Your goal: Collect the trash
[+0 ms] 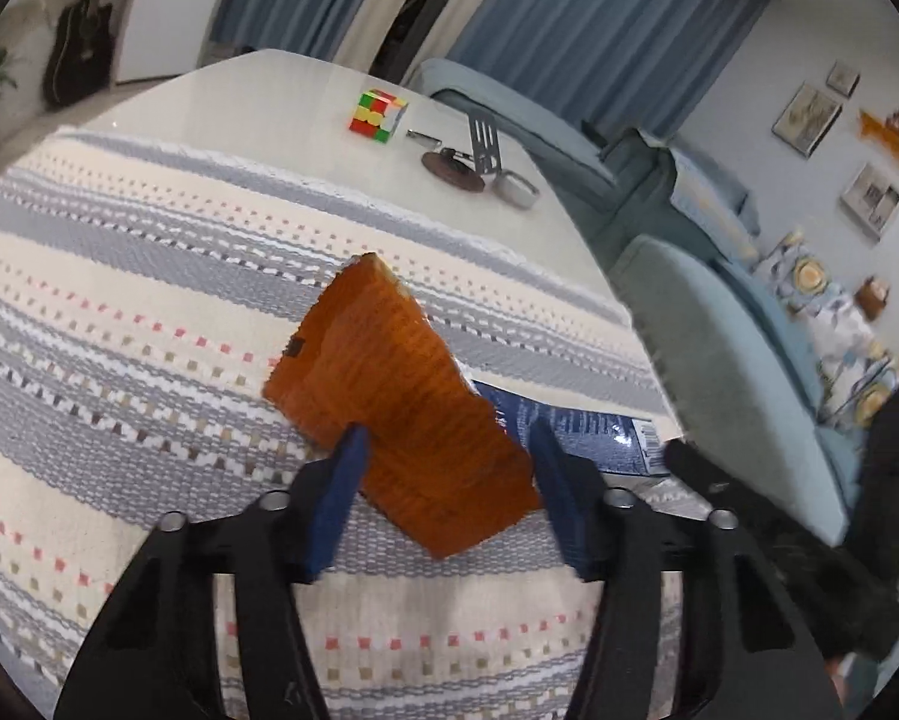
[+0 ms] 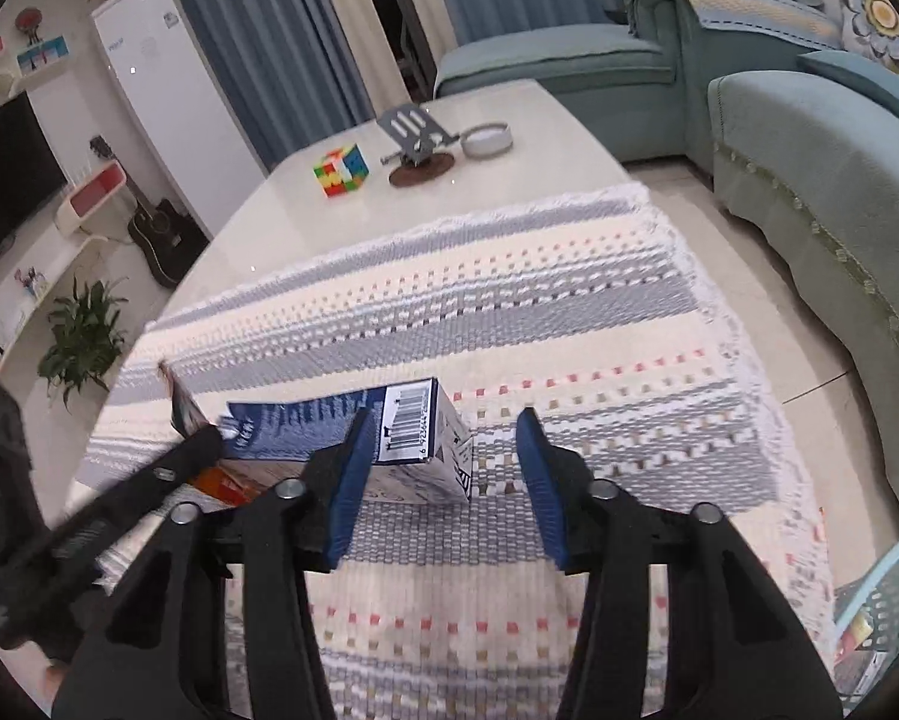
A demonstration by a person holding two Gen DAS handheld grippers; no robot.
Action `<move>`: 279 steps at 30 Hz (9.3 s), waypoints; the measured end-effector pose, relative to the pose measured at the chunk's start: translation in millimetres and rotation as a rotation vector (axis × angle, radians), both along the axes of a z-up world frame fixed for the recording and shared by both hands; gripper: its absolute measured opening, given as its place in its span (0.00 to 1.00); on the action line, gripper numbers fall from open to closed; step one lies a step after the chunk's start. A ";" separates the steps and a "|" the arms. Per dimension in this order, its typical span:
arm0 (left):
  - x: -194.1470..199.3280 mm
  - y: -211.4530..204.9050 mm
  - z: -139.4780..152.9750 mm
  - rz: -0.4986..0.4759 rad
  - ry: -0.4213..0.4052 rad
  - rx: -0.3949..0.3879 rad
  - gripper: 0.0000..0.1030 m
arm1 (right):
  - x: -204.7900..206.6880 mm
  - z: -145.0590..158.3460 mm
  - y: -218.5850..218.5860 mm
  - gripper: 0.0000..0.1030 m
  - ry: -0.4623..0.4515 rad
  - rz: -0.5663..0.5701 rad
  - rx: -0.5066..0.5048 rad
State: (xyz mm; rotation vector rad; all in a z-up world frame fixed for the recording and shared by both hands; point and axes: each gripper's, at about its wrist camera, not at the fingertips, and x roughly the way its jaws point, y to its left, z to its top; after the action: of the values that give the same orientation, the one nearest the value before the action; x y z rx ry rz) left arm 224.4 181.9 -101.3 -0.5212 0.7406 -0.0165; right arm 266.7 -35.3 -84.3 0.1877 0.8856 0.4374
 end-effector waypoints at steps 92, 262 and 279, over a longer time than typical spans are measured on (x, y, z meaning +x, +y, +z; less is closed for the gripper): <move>-86.7 -374.1 9.6 -0.906 0.004 0.238 0.22 | -222.3 -39.8 -346.3 0.36 0.149 -0.614 -0.027; -239.0 -231.0 116.2 -0.249 -0.446 0.467 0.89 | -343.2 95.2 -230.0 0.66 -0.441 -0.718 -0.320; -239.9 -230.8 113.8 -0.252 -0.448 0.467 0.90 | -343.5 95.1 -231.1 0.66 -0.440 -0.719 -0.317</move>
State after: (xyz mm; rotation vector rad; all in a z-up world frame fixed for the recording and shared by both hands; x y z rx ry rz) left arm -15.5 -48.9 12.5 0.0295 0.3457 -0.1849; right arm -76.8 -266.4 10.8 0.1000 0.3978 -0.3271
